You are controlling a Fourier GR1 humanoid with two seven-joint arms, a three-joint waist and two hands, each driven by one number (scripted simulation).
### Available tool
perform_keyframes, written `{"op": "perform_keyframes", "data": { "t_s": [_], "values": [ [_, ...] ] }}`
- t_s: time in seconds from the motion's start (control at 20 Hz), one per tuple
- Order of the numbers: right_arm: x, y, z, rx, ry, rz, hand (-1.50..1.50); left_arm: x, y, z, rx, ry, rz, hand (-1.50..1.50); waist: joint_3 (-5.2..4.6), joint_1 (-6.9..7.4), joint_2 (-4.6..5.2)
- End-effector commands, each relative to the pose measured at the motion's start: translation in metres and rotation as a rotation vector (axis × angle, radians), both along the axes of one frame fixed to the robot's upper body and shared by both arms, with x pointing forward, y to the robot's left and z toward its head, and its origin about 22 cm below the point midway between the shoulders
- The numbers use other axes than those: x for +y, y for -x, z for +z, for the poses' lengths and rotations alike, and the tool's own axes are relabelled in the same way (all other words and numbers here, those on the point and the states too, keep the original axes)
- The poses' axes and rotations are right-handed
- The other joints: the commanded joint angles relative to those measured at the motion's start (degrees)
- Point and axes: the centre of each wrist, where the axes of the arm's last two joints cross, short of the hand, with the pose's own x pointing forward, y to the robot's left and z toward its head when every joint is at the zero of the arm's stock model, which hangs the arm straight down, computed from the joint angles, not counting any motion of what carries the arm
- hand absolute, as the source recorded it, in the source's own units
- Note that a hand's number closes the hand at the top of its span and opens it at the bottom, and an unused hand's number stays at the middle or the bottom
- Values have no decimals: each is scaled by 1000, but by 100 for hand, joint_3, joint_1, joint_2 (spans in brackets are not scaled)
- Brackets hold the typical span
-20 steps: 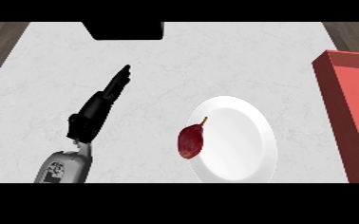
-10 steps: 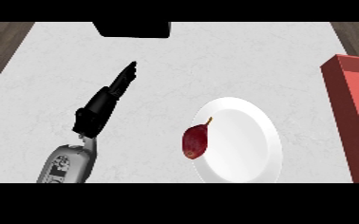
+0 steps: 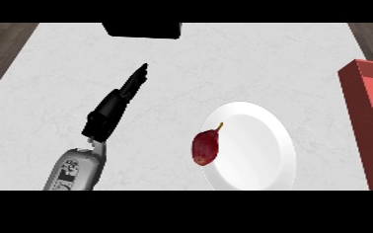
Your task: Pick the bell pepper from the plate and place it in the cardboard box
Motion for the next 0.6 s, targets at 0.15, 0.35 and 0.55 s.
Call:
{"op": "perform_keyframes", "data": {
  "t_s": [0.15,0.35,0.55],
  "values": [
    [0,-11,-34,201,-35,191,-150,-8,-6,-7,-4,3,-5,0,-6,26,28],
    [18,-17,-58,262,-129,247,-150,-2,-6,-1,11,-4,-15,0,-5,18,2],
    [27,-20,-80,316,-373,212,-150,-11,-3,2,-10,4,-14,0,5,71,12]
  ]
}}
